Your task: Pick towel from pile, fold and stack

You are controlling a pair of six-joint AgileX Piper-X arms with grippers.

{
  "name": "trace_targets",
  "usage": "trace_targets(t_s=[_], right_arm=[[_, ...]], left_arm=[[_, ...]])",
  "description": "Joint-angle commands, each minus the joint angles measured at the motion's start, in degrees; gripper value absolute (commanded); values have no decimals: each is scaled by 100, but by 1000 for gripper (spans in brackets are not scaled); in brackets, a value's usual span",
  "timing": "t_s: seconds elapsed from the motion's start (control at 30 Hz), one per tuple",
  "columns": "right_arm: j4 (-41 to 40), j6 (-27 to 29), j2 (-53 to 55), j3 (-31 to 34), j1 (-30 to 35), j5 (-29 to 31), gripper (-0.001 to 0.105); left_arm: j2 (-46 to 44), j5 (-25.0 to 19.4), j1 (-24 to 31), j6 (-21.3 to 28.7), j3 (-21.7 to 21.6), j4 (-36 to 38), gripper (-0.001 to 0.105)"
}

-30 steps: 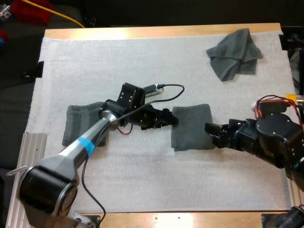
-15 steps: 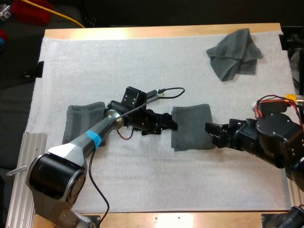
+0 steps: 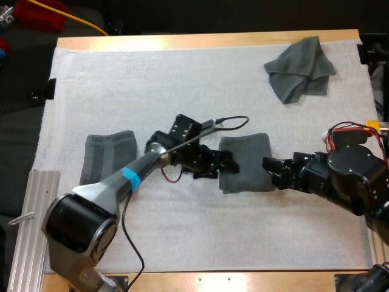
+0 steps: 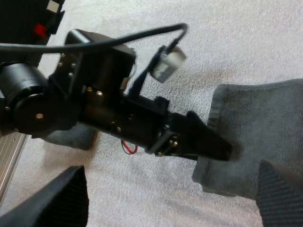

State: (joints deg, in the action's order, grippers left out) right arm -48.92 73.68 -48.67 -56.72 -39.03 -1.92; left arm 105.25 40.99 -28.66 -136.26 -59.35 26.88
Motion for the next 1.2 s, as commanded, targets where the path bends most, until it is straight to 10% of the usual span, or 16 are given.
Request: trace_targets(t_s=[0.0,0.4,0.7,1.17], right_arm=[[2,64,25,-46,19,48,71],[2,64,25,-46,19,48,71],[2,64,25,-46,19,48,71],[2,64,25,-46,19,48,71]], left_arm=[[50,65,-85,-147,-82,25,69],[321,174,-312,-665,-500,130,65],[321,114,-312,-562,-500,207,0],[-448,92,188,1253,-521,1344,0]])
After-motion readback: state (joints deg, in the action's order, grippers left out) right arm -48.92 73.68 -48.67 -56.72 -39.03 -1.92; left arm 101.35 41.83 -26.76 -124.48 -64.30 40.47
